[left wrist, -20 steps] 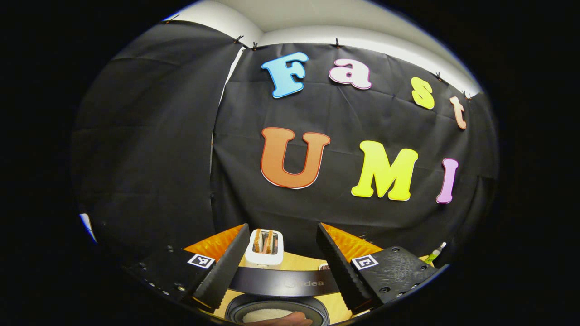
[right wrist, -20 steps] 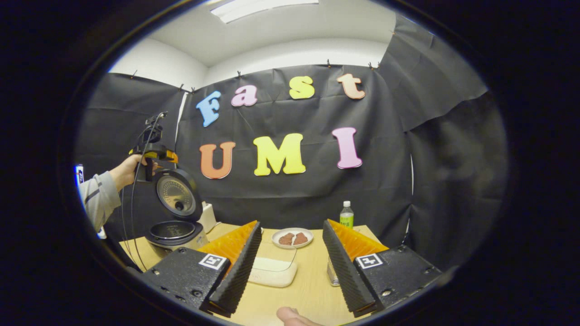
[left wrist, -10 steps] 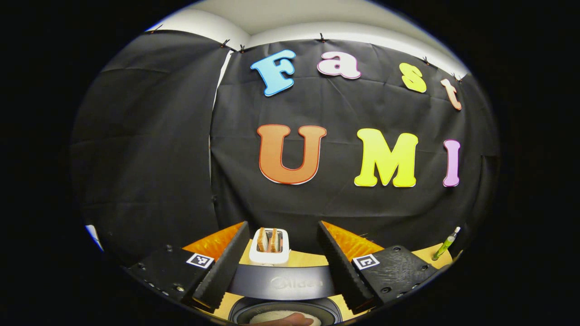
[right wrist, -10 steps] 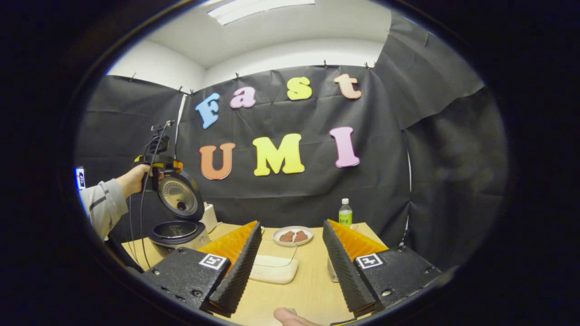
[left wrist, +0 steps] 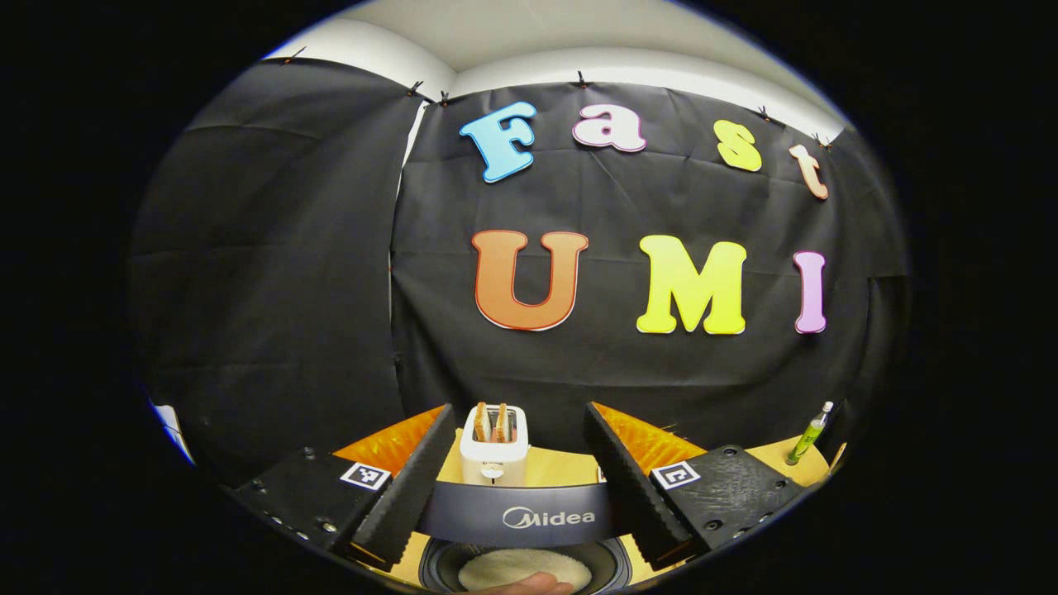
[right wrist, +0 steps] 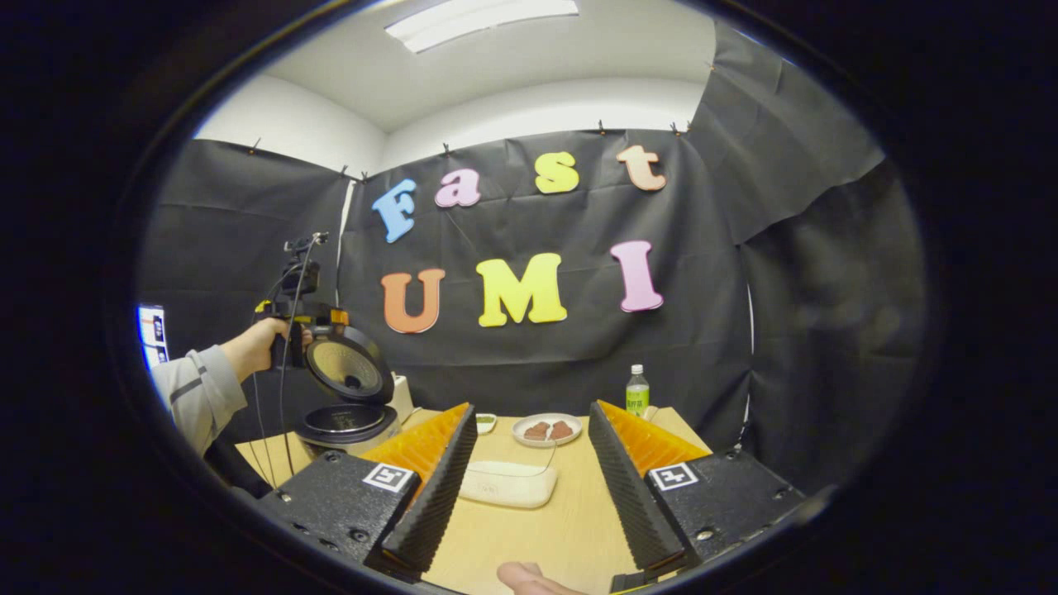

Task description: Close the left gripper, press the button to open the rice cooker; take a wooden spoon from the chopstick holder with the right hand, scoop a spoonful of rice and pour it into the rice cooker, then put the wooden spoon back into the chopstick holder.

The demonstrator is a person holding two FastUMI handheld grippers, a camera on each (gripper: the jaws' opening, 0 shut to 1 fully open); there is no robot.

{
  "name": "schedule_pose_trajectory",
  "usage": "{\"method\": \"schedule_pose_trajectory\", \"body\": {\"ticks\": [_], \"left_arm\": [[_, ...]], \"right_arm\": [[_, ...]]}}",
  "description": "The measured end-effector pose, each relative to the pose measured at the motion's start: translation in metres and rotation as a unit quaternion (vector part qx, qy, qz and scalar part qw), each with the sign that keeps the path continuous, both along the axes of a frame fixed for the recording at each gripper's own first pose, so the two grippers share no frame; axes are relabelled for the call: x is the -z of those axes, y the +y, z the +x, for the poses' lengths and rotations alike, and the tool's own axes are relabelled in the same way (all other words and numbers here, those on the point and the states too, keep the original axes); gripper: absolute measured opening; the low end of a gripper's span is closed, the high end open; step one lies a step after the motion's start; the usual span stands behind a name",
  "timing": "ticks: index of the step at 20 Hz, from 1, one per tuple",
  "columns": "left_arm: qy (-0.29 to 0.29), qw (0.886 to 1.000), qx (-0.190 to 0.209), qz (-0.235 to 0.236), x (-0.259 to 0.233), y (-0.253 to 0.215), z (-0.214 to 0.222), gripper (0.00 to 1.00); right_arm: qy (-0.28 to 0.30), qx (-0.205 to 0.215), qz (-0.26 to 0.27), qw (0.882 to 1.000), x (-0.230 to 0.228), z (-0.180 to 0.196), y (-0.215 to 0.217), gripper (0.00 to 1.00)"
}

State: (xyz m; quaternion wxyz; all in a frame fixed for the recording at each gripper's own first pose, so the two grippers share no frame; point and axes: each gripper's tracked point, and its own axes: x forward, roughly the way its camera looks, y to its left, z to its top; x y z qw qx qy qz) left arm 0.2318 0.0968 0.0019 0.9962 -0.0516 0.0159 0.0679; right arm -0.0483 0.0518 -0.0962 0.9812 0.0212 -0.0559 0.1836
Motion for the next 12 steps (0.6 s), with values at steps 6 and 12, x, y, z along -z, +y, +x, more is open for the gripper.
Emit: {"method": "schedule_pose_trajectory", "body": {"ticks": [6,12], "left_arm": [[0.024,1.0,0.011,-0.006,0.033,-0.005,-0.03,0.99],[0.057,0.998,0.017,-0.004,0.077,-0.012,-0.052,0.99]], "right_arm": [[-0.015,0.009,-0.016,1.0,-0.004,-0.03,-0.009,0.89],[-0.008,0.017,-0.02,1.0,-0.001,-0.047,-0.012,0.89]]}}
